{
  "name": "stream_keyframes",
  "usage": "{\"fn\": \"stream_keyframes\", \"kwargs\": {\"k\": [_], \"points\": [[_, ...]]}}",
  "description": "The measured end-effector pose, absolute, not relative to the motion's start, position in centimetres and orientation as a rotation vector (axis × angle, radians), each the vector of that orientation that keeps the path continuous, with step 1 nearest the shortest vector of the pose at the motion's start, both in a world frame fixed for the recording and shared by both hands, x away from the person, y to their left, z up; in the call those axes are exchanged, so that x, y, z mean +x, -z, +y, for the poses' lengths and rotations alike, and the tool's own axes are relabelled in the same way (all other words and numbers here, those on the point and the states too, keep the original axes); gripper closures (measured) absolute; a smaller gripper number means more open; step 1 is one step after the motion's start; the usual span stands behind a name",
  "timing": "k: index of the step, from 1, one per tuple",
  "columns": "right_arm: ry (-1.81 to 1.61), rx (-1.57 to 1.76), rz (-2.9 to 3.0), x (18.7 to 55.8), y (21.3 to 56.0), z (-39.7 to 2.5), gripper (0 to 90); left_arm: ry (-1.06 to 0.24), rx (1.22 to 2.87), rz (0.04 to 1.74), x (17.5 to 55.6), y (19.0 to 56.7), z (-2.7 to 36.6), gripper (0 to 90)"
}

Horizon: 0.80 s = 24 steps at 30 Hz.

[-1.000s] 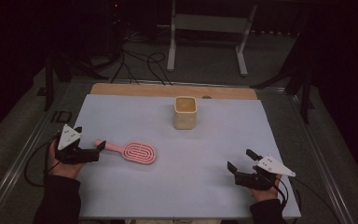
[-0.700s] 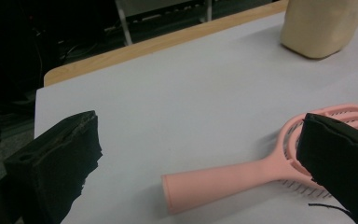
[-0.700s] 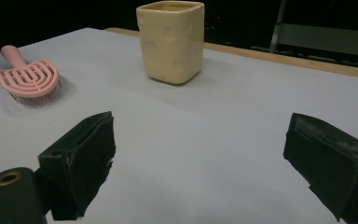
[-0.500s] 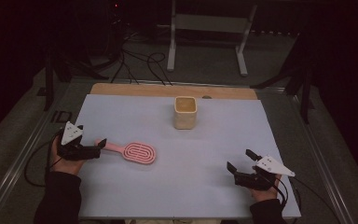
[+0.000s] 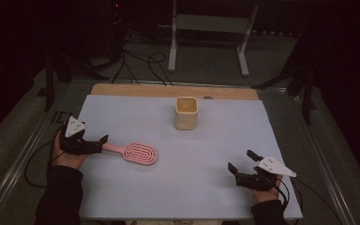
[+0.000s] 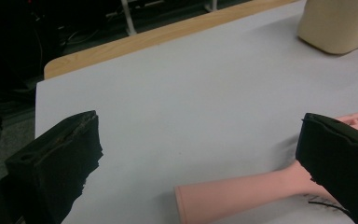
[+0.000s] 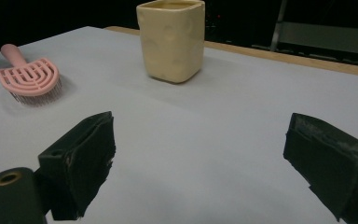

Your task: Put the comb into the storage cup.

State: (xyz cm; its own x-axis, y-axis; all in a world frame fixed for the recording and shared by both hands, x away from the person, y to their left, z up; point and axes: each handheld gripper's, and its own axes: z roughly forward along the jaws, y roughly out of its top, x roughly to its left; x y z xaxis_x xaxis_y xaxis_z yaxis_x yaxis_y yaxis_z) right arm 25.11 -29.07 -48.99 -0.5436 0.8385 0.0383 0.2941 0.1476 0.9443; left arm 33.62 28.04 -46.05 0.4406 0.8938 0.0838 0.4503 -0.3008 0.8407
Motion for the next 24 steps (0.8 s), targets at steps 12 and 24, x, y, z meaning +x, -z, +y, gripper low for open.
{"fn": "stream_keyframes", "kwargs": {"k": [12,24], "points": [[-1.398,1.083,1.923,25.1,49.0,-29.0,8.6,-0.686,1.942,1.193,35.1,46.4,28.3,1.7],[-1.396,1.080,1.928,25.1,49.0,-29.0,8.6,-0.629,1.995,1.198,36.6,46.3,27.5,4.5]]}}
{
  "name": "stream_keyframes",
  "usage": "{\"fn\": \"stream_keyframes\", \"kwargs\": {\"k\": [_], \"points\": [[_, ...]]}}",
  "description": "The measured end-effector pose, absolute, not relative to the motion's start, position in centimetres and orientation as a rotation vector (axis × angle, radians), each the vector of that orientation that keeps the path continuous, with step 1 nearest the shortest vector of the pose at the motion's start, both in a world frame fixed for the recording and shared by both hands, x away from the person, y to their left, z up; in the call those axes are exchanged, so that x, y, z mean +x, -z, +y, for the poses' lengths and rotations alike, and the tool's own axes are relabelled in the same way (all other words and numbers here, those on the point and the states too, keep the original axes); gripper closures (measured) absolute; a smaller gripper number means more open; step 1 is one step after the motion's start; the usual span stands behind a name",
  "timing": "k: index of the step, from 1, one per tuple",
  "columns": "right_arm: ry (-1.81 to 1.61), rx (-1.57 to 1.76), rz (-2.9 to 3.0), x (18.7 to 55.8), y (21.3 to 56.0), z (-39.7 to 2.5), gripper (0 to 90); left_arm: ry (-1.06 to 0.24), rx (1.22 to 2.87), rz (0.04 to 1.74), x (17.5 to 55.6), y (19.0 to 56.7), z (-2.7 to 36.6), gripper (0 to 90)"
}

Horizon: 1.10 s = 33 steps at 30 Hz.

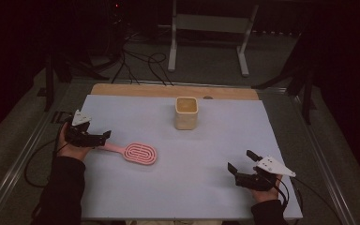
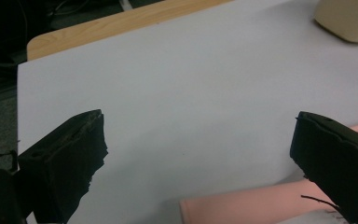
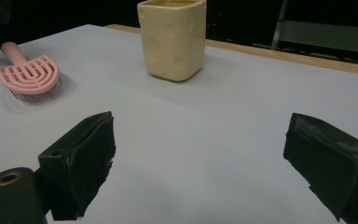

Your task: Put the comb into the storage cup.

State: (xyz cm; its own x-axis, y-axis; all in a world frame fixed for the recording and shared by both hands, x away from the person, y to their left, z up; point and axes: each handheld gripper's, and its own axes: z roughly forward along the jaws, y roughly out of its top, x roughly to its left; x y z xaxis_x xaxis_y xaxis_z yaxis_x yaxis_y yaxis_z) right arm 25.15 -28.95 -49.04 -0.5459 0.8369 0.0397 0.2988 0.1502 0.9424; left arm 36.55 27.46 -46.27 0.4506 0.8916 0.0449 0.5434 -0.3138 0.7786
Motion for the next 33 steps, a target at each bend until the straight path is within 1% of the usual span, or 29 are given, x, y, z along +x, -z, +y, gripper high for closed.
{"fn": "stream_keyframes", "kwargs": {"k": [3,5,9,13,16,19,20,21,22,23,26,29,30,33], "points": [[-1.396,1.080,1.929,25.1,49.0,-28.9,8.6,-0.618,2.007,1.206,36.8,46.4,27.1,5.4],[-1.395,1.081,1.928,25.1,49.0,-29.0,8.6,-0.610,2.012,1.212,36.9,46.4,27.0,8.3],[-1.395,1.082,1.928,25.1,49.0,-29.0,8.6,-0.609,2.027,1.215,37.0,46.7,26.9,18.8],[-1.395,1.079,1.931,25.2,49.1,-28.9,8.6,-0.596,2.028,1.205,37.0,46.7,26.9,37.3],[-1.396,1.081,1.931,25.2,49.1,-28.9,8.6,-0.590,2.039,1.199,37.0,46.8,27.0,48.7],[-1.393,1.083,1.933,25.2,49.1,-28.9,8.6,-0.534,2.042,1.210,37.2,47.0,27.2,58.8],[-1.393,1.083,1.933,25.2,49.1,-28.9,8.6,-0.534,2.042,1.210,37.2,47.0,27.2,61.1],[-1.393,1.083,1.935,25.1,49.1,-28.9,8.6,-0.534,2.042,1.210,37.2,47.0,27.2,61.1],[-1.392,1.083,1.937,25.1,49.1,-28.8,8.6,-0.500,2.060,1.210,37.3,47.2,27.3,67.5],[-1.391,1.079,1.936,25.2,49.1,-28.8,8.6,-0.493,2.067,1.211,37.4,47.3,27.3,70.6],[-1.388,1.082,1.938,25.2,49.1,-28.8,8.6,-0.508,2.088,1.224,37.3,47.5,27.1,78.0],[-1.388,1.082,1.938,25.2,49.1,-28.9,8.6,-0.505,2.096,1.234,37.4,47.6,27.0,87.6],[-1.386,1.081,1.938,25.2,49.1,-28.9,8.6,-0.505,2.113,1.247,37.5,47.7,26.9,89.5],[-1.386,1.082,1.939,25.2,49.1,-28.8,8.6,-0.494,2.129,1.261,37.6,47.8,26.9,90.0]]}}
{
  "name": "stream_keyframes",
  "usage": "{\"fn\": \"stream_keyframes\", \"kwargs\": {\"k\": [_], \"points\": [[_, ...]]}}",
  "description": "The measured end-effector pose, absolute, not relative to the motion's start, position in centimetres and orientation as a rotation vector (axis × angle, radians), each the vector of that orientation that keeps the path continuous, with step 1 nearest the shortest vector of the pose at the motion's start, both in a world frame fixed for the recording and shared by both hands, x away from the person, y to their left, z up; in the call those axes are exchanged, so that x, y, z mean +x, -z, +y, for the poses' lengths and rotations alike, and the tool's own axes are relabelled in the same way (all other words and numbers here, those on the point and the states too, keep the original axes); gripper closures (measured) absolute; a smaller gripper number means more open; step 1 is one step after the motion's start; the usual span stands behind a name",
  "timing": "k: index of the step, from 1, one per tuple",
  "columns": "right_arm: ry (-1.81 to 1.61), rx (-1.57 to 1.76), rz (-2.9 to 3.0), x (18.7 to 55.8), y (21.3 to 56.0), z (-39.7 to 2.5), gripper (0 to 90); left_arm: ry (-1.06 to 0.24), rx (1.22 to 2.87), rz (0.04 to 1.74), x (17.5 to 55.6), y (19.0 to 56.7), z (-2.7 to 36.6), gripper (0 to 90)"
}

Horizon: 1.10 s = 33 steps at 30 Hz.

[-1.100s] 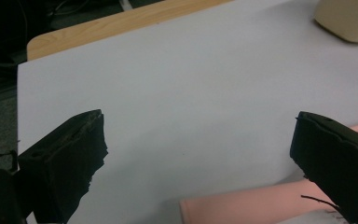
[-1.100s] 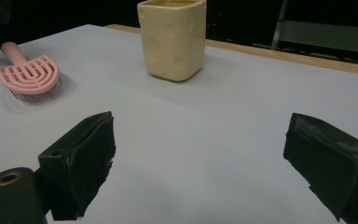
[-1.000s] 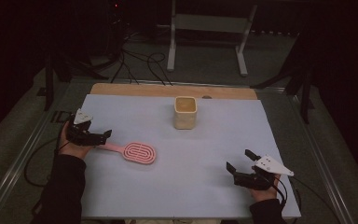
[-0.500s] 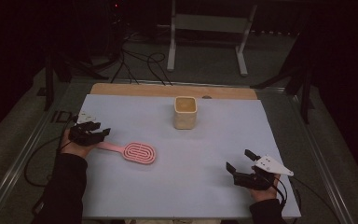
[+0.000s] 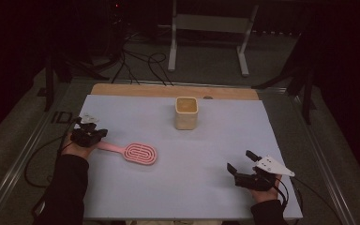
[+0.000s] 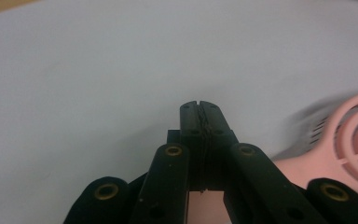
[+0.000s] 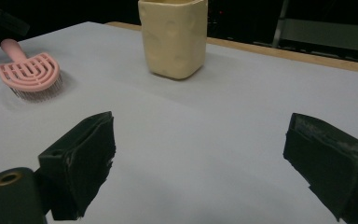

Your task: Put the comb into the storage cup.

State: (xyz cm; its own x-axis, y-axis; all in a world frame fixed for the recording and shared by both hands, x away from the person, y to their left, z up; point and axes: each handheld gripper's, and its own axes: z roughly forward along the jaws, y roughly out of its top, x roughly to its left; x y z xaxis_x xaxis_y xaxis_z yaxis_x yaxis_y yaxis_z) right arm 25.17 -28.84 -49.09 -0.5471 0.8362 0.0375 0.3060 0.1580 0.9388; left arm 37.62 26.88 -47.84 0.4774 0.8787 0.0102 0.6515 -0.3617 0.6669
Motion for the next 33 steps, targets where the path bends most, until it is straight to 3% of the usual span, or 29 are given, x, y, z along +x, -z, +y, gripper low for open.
{"fn": "stream_keyframes", "kwargs": {"k": [16,33], "points": [[-1.383,1.082,1.943,25.2,49.1,-28.8,8.6,-0.429,2.228,1.283,37.2,49.5,26.8,90.0],[-1.379,1.081,1.946,25.2,49.1,-28.8,8.7,-0.436,2.230,1.232,35.2,49.3,26.1,89.9]]}}
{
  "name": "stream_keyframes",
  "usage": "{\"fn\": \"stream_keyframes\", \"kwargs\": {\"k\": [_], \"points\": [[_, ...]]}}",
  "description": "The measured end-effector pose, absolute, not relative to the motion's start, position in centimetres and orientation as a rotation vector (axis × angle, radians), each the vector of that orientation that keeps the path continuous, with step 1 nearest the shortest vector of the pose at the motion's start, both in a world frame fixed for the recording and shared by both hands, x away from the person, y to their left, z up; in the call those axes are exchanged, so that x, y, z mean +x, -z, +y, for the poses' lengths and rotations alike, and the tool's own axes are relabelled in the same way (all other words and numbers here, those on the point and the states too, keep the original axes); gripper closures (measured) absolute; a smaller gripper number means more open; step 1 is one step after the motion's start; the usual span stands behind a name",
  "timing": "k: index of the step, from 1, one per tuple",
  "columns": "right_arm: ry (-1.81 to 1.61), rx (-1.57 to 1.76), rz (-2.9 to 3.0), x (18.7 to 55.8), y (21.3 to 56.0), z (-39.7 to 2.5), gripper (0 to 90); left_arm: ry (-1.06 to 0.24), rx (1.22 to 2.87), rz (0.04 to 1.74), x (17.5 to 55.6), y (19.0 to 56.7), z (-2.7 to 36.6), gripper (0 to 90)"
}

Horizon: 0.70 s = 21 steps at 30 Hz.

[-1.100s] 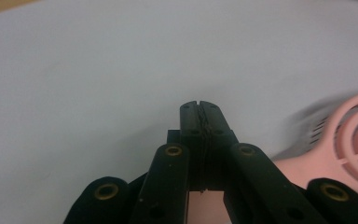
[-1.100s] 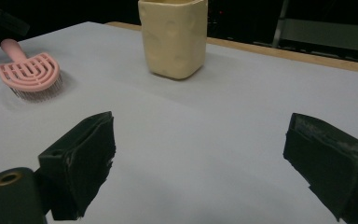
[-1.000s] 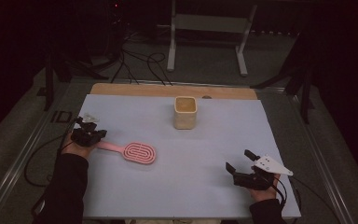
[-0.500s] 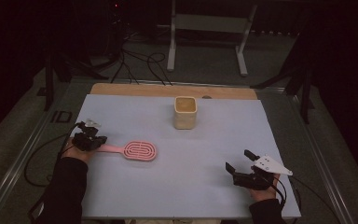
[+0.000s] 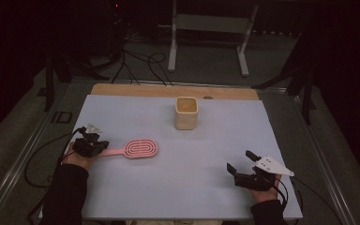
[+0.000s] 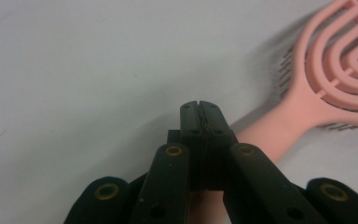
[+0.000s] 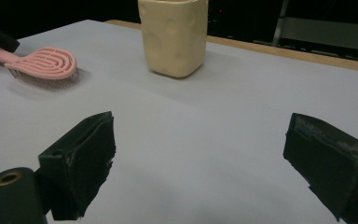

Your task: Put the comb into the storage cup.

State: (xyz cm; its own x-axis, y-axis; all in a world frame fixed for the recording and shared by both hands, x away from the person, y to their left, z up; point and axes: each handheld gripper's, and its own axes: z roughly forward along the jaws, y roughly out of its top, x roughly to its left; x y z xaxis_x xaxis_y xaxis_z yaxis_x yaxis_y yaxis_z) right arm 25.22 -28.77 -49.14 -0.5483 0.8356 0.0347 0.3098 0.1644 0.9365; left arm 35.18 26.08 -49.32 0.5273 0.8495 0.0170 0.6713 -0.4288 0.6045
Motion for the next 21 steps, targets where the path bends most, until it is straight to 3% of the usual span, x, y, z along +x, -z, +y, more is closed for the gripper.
{"fn": "stream_keyframes", "kwargs": {"k": [21], "points": [[-1.376,1.074,1.948,25.2,49.2,-28.7,8.7,-0.476,2.133,1.227,32.3,49.2,24.4,89.0]]}}
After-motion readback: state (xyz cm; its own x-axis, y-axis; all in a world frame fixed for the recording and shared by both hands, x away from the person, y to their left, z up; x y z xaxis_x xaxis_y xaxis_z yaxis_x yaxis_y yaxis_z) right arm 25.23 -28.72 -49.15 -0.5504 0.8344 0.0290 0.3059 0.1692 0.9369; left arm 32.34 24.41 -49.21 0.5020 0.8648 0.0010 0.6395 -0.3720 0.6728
